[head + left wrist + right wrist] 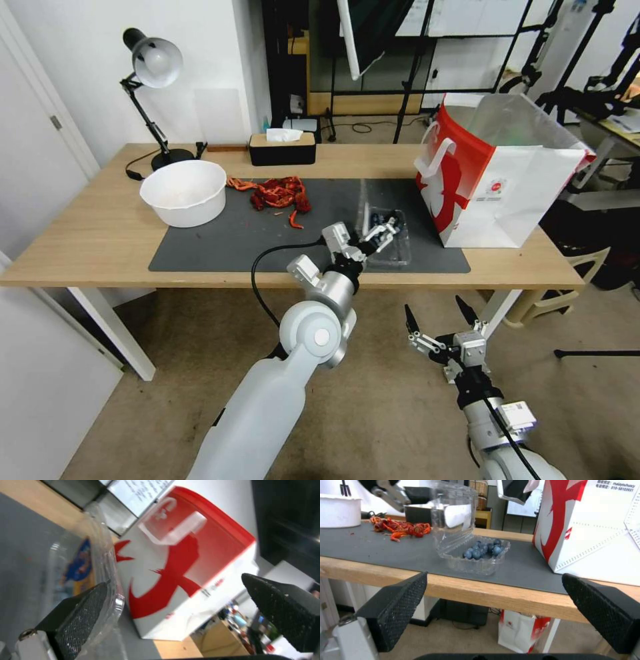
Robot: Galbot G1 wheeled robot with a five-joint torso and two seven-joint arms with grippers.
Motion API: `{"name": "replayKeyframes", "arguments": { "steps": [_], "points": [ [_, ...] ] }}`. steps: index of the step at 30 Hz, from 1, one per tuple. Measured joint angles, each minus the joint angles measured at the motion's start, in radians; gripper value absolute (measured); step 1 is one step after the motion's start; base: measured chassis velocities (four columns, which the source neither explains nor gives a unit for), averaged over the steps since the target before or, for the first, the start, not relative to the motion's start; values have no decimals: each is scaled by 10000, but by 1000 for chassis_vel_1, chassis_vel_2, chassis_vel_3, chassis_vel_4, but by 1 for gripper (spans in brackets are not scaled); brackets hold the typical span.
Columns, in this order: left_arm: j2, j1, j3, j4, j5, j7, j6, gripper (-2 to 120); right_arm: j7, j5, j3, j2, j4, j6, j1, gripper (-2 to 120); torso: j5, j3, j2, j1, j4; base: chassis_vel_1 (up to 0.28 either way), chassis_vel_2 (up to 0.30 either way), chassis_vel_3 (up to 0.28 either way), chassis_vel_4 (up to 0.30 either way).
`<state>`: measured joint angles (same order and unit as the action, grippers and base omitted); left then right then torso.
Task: Close the takeout container lid, then place the container into the takeout bag.
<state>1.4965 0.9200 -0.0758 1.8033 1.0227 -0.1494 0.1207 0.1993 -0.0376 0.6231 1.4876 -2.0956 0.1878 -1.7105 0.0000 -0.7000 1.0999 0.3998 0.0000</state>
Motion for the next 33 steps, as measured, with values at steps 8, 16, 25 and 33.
{"name": "replayKeyframes", "arguments": {
  "steps": [8,16,25,33],
  "points": [
    [273,-485,-331,-761,26,725,329,100,6,4,21,-46,55,37,-8,100,1,0,0,0,0,0,0,0,0],
    [679,-923,-448,-1459,1016,141,824,98,80,-64,61,-70,50,73,-41,100,0,0,0,3,0,0,0,0,0],
    [659,-1095,-383,-1762,1730,-1045,972,74,209,-271,227,-96,-134,80,-87,100,0,0,1,2,0,0,0,0,0],
    [512,-1104,-417,-1762,1230,-1800,1284,42,478,-969,867,-217,-985,-245,-117,100,0,0,2,2,0,0,0,0,0]
  ]
}}
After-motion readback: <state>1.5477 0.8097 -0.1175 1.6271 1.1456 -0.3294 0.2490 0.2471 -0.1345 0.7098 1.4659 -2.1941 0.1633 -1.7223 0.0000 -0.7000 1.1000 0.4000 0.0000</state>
